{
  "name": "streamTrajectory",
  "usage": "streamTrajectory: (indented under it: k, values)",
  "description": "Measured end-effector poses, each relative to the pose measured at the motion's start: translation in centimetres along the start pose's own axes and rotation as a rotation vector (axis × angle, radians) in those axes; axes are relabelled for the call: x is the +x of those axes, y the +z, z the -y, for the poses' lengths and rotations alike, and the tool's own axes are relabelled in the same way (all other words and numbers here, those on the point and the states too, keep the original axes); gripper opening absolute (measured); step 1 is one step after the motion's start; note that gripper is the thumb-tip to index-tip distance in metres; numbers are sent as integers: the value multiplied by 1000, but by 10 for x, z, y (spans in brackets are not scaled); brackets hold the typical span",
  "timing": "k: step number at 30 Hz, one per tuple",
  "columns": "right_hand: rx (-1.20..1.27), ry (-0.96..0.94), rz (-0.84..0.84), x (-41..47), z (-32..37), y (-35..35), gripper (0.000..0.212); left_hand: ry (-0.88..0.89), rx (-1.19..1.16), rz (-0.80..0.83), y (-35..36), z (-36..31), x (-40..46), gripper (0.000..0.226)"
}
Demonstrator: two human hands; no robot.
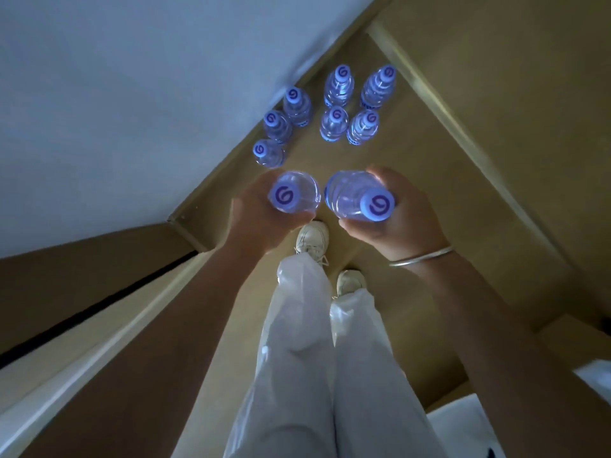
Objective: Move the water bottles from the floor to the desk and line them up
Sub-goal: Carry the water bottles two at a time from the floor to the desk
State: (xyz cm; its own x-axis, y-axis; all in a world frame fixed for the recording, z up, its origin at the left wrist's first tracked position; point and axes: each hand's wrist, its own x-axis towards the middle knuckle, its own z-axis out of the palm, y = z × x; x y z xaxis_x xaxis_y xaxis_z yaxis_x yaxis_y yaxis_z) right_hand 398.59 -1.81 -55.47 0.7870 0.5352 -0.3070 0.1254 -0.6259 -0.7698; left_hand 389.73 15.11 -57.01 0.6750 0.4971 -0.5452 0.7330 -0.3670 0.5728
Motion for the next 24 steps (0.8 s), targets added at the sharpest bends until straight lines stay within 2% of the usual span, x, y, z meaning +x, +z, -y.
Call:
streamTrajectory:
  k: [3, 5, 7, 10, 13, 16, 18, 21, 24]
  values:
    - [-75, -154, 58, -35, 53, -30, 43, 2, -53, -115, -38, -30, -64, 23]
    - [-75, -207, 120, -63, 88, -50, 40, -10, -87, -181, -60, -44, -111, 32]
    - [-50, -230, 179, -92, 119, -66, 43, -30, -150, -257, -81, -52, -158, 34]
    - [-92, -290, 176, -134, 162, -84, 51, -79, -215, -351, -113, -54, -233, 29]
    - [-136, -422, 167, -173, 208, -87, 47, -120, -214, -426, -143, -45, -306, 27]
    - [-161, -535, 313, -211, 254, -71, 53, -167, -252, -522, -168, -32, -374, 35]
    - [-180, -628, 419, -238, 283, -53, 63, -209, -228, -585, -181, -17, -417, 28]
    - [-198, -776, 556, -280, 326, -19, 58, -278, -202, -701, -197, 15, -481, 27]
    - [-255, -817, 776, -333, 364, 23, 68, -380, -267, -841, -208, 53, -553, 29]
